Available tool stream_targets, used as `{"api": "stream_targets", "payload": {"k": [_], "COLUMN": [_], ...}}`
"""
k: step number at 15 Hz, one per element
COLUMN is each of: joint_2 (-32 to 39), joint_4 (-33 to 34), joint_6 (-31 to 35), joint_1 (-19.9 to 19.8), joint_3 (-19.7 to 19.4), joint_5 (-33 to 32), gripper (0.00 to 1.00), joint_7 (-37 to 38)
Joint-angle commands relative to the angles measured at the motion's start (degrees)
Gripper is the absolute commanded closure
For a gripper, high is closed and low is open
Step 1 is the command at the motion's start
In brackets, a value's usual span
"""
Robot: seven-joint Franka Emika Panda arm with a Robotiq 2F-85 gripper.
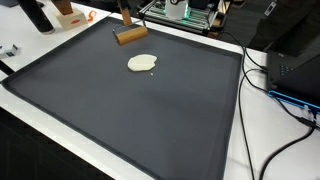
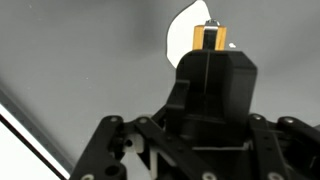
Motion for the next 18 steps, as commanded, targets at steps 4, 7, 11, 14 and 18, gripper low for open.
{"api": "stream_targets", "payload": {"k": [4,7,11,14,18], "joint_2": [-2.1,-1.8,-1.1,-0.8,-0.7], "joint_4": [3.1,4.1,4.1,4.2,4.2], "joint_6": [-8.9,-11.9,-11.7,-11.8,-11.8], "joint_1": [-1.0,-0.8,-0.4,-0.3,-0.3], "joint_3": [3.2,4.4,4.6,4.7,4.7], "joint_5": [-12.6,-17.2,-17.8,-17.9,-17.9], "gripper": [0.77,0.77,0.77,0.52,0.52], "joint_7": [14.4,19.6,19.9,20.0,20.0]}}
